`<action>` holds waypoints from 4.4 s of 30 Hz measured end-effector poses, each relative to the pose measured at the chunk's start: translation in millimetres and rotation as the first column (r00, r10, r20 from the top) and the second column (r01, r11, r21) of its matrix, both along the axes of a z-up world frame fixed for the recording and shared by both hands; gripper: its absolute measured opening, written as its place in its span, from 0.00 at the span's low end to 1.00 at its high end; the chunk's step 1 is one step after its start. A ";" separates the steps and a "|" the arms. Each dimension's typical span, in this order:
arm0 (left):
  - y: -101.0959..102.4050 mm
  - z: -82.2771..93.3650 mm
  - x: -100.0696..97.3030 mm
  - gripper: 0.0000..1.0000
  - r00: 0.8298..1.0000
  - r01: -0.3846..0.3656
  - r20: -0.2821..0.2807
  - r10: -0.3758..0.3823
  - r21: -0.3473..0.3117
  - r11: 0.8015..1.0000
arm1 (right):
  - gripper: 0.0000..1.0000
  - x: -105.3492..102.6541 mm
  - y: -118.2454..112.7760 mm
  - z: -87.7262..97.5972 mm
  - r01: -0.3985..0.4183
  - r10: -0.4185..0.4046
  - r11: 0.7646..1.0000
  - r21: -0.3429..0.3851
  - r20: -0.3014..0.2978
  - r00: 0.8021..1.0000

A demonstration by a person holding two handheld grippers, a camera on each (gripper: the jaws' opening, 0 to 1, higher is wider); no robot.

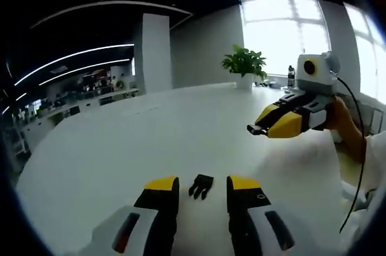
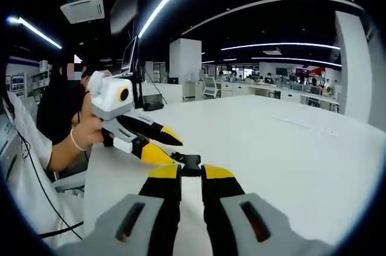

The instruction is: Snap the two parts of the plastic buckle together until the buckle closes and remains connected.

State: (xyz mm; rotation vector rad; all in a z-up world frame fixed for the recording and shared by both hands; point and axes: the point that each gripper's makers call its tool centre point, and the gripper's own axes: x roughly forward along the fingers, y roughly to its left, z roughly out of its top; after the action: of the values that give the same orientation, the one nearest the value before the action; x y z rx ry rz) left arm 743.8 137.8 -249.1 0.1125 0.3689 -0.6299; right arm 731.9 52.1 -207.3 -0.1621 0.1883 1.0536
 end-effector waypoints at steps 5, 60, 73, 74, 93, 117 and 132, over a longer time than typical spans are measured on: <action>3.3 -4.7 2.9 0.32 0.999 -0.028 -0.026 0.029 0.012 1.000 | 0.13 -0.7 -3.3 2.0 0.003 -0.003 1.000 0.015 0.001 1.000; 58.1 6.1 13.7 0.12 0.994 -0.105 -0.030 0.104 -0.034 0.994 | 0.13 -0.8 -13.3 1.9 0.025 -0.021 0.995 0.099 -0.039 0.999; 105.9 8.1 18.0 0.12 0.970 -0.244 -0.011 0.243 -0.015 0.970 | 0.13 -2.5 -10.2 2.0 0.023 -0.019 0.995 0.101 -0.040 0.999; 108.4 7.7 18.1 0.12 0.967 -0.253 -0.008 0.253 -0.009 0.967 | 0.13 -2.3 -10.3 2.1 0.024 -0.020 0.995 0.102 -0.040 0.999; 130.2 -2.4 15.3 0.12 0.936 -0.350 -0.014 0.351 0.061 0.935 | 0.13 -4.4 -7.0 -0.3 0.023 -0.016 0.993 0.114 -0.056 0.998; 139.8 -4.7 12.7 0.12 0.907 -0.420 -0.016 0.420 0.017 0.907 | 0.13 -3.9 -8.2 0.0 0.028 -0.022 0.993 0.116 -0.053 0.998; 138.6 5.3 12.0 0.16 0.912 -0.408 0.036 0.408 -0.014 0.913 | 0.13 -4.0 -7.6 -0.6 0.023 -0.016 0.992 0.123 -0.060 0.998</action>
State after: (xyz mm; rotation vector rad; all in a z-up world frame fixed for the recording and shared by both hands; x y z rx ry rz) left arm 755.8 276.4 -243.8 0.0386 0.3404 -0.2131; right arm 728.0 44.5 -207.9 -0.0170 0.1771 1.0482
